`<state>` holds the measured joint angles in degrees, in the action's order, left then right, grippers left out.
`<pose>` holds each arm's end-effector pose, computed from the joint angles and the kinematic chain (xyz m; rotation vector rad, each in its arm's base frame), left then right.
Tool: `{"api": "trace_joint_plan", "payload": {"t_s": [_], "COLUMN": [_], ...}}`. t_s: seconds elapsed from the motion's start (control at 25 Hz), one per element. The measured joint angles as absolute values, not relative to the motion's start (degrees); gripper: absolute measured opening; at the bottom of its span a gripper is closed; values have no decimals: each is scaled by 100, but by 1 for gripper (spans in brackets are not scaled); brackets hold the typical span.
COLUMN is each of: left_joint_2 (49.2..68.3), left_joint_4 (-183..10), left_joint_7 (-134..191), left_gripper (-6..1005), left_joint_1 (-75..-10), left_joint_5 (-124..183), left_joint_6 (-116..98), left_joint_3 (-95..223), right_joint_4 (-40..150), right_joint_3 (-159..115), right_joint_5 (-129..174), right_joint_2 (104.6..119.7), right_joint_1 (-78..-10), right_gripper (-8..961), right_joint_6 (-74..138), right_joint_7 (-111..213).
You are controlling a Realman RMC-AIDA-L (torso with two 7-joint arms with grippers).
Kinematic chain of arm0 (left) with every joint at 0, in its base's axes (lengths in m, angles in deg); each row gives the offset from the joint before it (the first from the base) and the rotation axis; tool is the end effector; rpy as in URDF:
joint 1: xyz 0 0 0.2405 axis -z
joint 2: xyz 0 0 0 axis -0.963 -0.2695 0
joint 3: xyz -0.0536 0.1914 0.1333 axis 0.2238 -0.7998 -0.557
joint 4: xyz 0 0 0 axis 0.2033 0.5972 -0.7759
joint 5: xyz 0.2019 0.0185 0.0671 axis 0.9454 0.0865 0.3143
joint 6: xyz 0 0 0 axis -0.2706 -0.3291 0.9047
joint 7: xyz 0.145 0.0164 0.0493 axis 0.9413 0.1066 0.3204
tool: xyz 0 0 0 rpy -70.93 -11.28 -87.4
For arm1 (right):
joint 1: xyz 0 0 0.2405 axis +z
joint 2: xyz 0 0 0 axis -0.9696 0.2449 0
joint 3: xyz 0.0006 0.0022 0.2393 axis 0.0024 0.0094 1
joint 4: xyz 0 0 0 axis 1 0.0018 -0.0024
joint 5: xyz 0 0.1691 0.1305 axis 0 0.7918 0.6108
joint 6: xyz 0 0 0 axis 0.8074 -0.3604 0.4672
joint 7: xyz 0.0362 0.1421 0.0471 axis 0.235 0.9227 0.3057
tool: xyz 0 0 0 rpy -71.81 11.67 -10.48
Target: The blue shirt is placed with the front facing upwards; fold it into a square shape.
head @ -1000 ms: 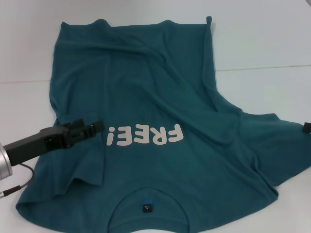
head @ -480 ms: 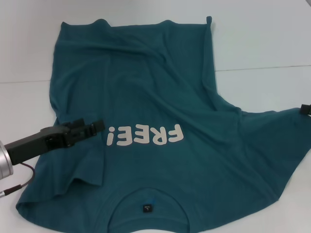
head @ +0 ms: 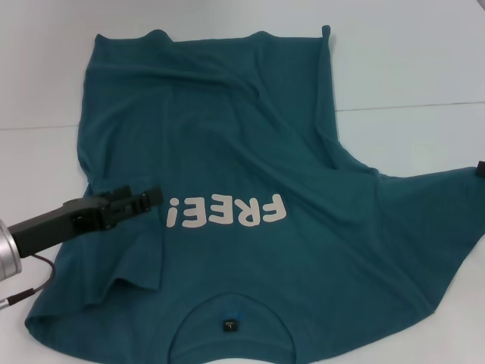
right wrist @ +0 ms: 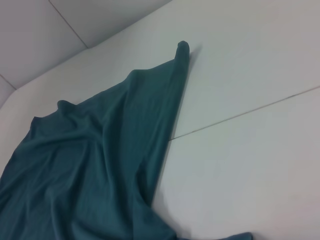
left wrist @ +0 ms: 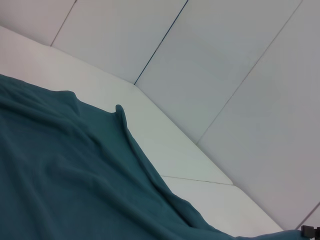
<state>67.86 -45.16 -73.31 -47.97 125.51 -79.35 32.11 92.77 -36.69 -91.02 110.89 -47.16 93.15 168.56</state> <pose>-0.2580 0.3453 0.0051 -2.2969 -1.2088 -0.8993 0.3545 0.3621 0.1113 -1.8554 1.4881 0.5754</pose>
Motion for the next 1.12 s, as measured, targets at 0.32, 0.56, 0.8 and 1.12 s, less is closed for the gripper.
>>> {"api": "trace_joint_plan", "payload": {"t_s": [0.32,0.56,0.8,1.12], "left_joint_2": [6786,6786,6786,6786], "left_joint_4": [-4516,-4515,-4515,-4524], "left_joint_7": [-7331,-7340,-7350,-7371], "left_gripper": [903,903,903,903], "left_joint_1": [-4774,-4764,-4765,-4765], "left_joint_5": [12546,12545,12546,12546], "left_joint_6": [-7933,-7916,-7865,-7786], "left_joint_3": [3211,3210,3210,3210], "right_joint_4": [9277,9278,9277,9237], "right_joint_3": [-3743,-3987,-4279,-4695], "right_joint_5": [-8964,-8961,-8961,-8961], "right_joint_2": [11166,11296,11415,11599], "right_joint_1": [-4507,-4225,-3962,-3599], "right_gripper": [49,54,59,66], "right_joint_6": [9348,9357,9362,9296], "right_joint_7": [16800,16786,16772,16770]}}
